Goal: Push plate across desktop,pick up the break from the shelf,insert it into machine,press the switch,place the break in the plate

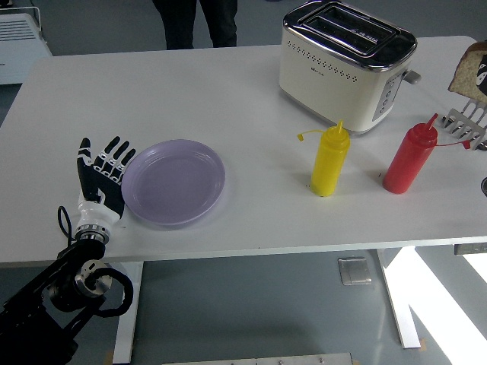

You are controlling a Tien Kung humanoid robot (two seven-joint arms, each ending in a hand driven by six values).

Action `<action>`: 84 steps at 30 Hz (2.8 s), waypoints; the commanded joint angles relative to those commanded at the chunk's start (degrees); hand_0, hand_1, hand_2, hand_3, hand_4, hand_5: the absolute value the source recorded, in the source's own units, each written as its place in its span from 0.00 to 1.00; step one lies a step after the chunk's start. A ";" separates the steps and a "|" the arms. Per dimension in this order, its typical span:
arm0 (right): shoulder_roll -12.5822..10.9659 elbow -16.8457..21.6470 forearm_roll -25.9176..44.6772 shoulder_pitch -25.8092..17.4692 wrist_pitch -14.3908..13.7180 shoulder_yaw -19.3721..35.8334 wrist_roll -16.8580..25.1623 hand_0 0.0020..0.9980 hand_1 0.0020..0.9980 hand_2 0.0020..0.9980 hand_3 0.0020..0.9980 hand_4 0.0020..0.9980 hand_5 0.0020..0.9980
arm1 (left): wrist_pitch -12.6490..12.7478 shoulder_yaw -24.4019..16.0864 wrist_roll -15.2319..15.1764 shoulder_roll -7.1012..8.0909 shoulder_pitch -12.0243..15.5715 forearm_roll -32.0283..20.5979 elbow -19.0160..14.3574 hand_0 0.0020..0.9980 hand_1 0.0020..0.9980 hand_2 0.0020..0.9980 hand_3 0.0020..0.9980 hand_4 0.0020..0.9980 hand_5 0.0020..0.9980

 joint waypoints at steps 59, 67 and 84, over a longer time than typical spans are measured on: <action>-0.99 12.62 34.28 25.83 -3.56 -20.38 -8.41 0.48 0.50 0.52 0.44 0.10 0.00 | 2.47 4.20 0.67 0.75 -4.35 2.01 -5.10 0.85 0.76 0.73 0.69 0.68 1.00; 1.63 4.56 37.38 31.12 -4.67 -23.14 -7.42 0.48 0.50 0.52 0.44 0.11 0.00 | 3.90 -3.00 1.57 3.58 -1.56 4.80 -9.84 0.85 0.76 0.73 0.69 0.68 1.00; 9.41 -13.79 42.50 39.41 -5.91 -31.08 -8.31 0.48 0.50 0.52 0.44 0.11 0.00 | 6.37 -18.61 2.92 7.40 4.87 11.73 -20.79 0.85 0.76 0.73 0.69 0.68 1.00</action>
